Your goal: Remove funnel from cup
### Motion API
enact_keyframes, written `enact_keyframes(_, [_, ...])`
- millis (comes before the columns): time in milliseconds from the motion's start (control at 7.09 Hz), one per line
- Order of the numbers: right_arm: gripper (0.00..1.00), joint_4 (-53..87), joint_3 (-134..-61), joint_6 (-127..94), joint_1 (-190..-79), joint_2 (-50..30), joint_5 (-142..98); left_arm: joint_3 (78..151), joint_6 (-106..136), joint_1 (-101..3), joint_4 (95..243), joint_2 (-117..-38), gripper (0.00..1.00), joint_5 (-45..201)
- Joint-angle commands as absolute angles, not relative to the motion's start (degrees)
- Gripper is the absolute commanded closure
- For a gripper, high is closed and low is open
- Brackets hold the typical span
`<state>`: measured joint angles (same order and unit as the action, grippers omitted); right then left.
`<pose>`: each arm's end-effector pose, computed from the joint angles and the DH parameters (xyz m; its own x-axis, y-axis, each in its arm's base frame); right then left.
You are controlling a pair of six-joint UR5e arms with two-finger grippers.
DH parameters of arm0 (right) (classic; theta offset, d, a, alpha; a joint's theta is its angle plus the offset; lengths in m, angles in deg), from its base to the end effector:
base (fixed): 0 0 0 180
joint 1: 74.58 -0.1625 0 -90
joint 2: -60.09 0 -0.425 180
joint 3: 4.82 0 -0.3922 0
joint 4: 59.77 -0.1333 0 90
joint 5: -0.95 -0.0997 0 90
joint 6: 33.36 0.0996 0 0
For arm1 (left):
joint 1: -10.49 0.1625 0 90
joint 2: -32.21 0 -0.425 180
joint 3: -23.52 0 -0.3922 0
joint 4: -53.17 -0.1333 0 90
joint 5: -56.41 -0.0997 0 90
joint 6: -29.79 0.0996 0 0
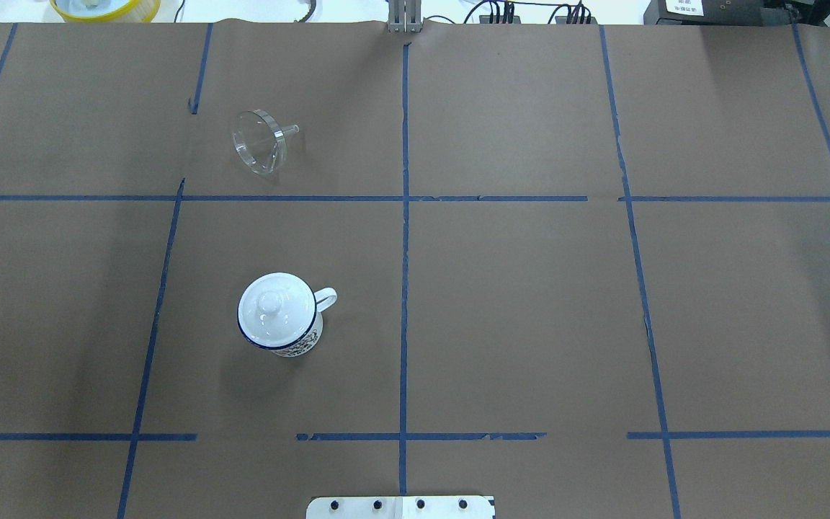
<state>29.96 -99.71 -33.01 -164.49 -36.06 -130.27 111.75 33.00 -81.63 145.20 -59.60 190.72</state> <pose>0.0670 -0.4451 0.6703 0.7522 0.0163 0.6587 -0.0030 0.9998 -0.0213 -0.0825 -0.5051 0.6546 0.7170 0.0547 -0.6950 -0.0032 0.9972 0.0752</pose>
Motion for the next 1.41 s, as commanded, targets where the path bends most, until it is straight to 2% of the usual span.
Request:
enact_keyframes(0, [0.00,30.0,-99.7,-33.0,-164.5,-36.1,-130.3,111.3,33.0,-81.6,146.0,-60.0,0.00,190.7])
enact_keyframes(1270, [0.00,30.0,-99.7,-33.0,-164.5,-36.1,-130.3,112.3,33.6,-81.7,145.5,-59.3,0.00,190.4])
